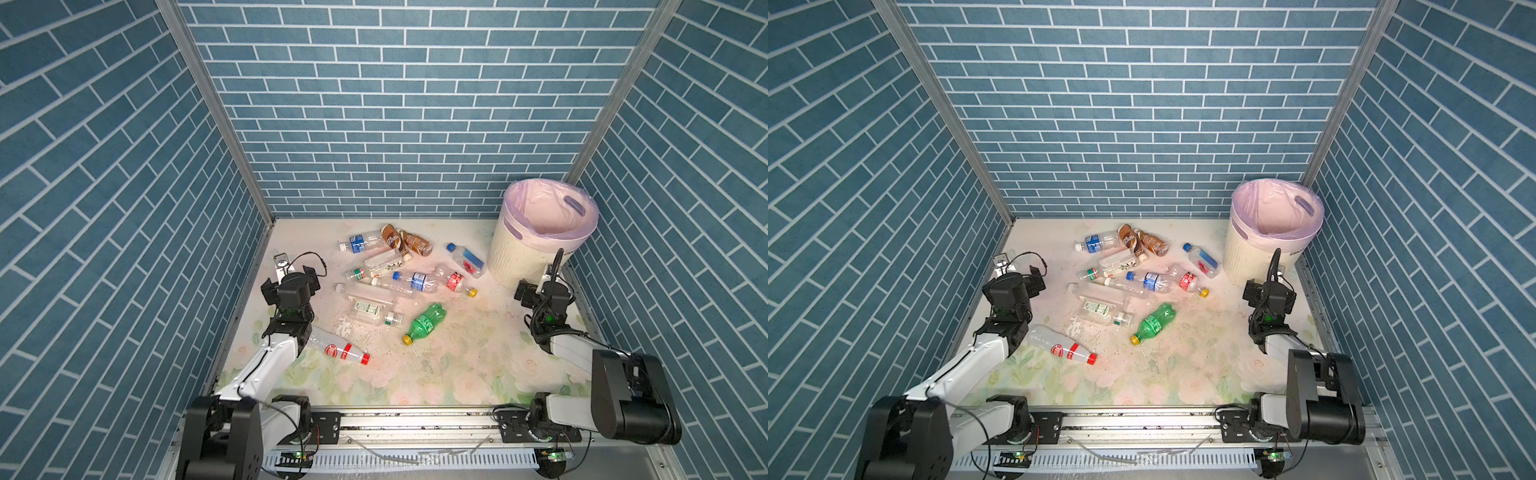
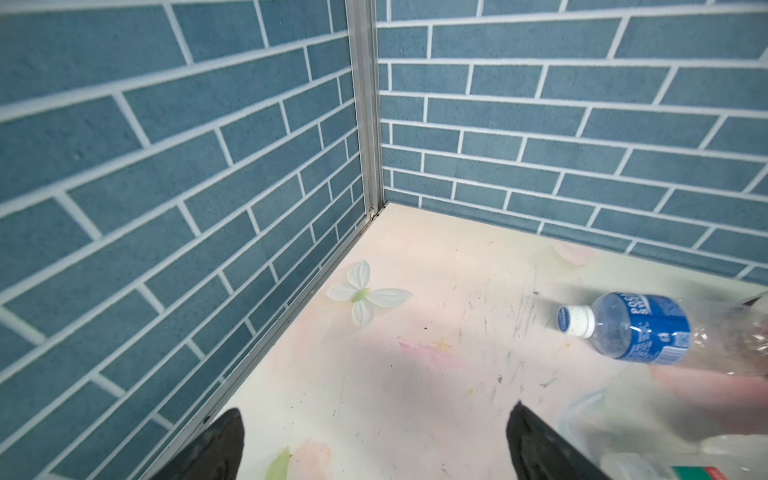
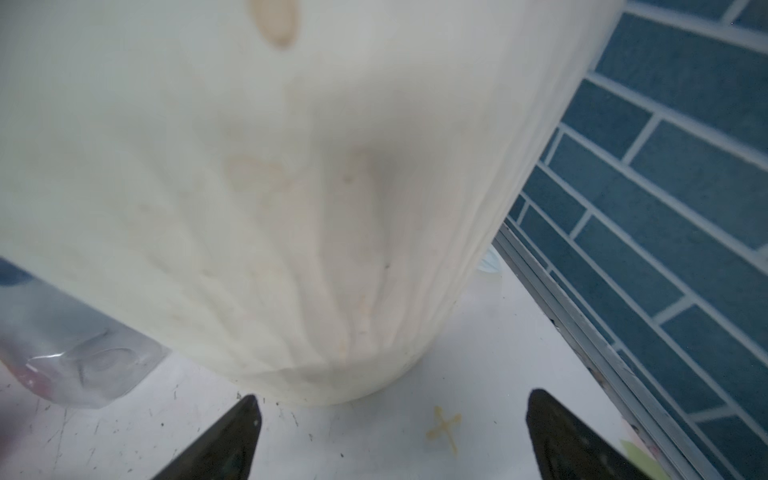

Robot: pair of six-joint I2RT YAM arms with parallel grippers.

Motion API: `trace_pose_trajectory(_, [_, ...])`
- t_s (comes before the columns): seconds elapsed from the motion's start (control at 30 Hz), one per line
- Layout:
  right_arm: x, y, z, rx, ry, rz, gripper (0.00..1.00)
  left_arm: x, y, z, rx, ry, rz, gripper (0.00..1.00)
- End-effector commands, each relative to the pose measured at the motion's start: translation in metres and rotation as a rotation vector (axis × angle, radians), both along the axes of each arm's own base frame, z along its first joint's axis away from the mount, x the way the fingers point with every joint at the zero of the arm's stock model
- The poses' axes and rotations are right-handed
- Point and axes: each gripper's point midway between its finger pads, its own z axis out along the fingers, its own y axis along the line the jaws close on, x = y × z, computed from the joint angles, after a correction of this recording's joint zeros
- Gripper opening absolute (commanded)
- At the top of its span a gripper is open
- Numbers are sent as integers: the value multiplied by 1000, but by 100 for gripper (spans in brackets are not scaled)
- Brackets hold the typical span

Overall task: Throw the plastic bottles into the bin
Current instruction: 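Raise both arms from rest and swing the grippers toward the bottles, then lower the left gripper onto the clear red-label bottle and close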

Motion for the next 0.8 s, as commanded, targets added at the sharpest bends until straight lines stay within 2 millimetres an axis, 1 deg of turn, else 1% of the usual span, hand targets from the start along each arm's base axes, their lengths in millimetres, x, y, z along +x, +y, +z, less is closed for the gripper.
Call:
trace_pose_trajectory(0.0, [-11, -12, 16, 26, 44, -128, 99, -19, -6, -11, -114, 169, 7, 99])
trace_pose_trajectory(0.03, [-14, -11, 19, 40, 48, -133, 99, -18, -12, -2, -155, 182, -11, 99])
trace_pose_trajectory(0.1, [-19, -8, 24, 64, 58, -140, 99, -21, -20, -1, -248, 225, -15, 99])
trace_pose_trajectory(0.2, [-23, 4, 31, 96, 88, -108, 99, -30, -35, -5, -374, 319, -22, 99])
trace_pose_trajectory(0.23, [-24, 11, 33, 89, 104, -90, 99, -36, -38, -7, -409, 359, -19, 99])
trace_pose_trajectory(0.3, [-25, 26, 37, 57, 133, -40, 99, -53, -39, -11, -464, 436, 33, 99])
trace_pose_trajectory(0.4, [-24, 55, 44, -17, 141, 46, 99, -82, -39, -25, -554, 541, 147, 99])
trace_pose_trajectory(0.47, [-20, 77, 49, -63, 137, 105, 99, -106, -39, -36, -612, 629, 249, 99])
trace_pose_trajectory(0.53, [-15, 97, 54, -130, 145, 154, 99, -118, -44, -38, -644, 688, 261, 99])
trace_pose_trajectory(0.6, [-9, 119, 58, -227, 151, 195, 99, -130, -49, -39, -706, 696, 298, 99])
trace_pose_trajectory(0.63, [-7, 130, 57, -282, 163, 218, 99, -137, -52, -40, -748, 691, 315, 99])
trace_pose_trajectory(0.7, [-1, 151, 64, -380, 160, 248, 99, -148, -57, -46, -809, 687, 346, 99])
trace_pose_trajectory(0.77, [3, 170, 73, -460, 138, 268, 99, -155, -61, -55, -846, 691, 354, 99])
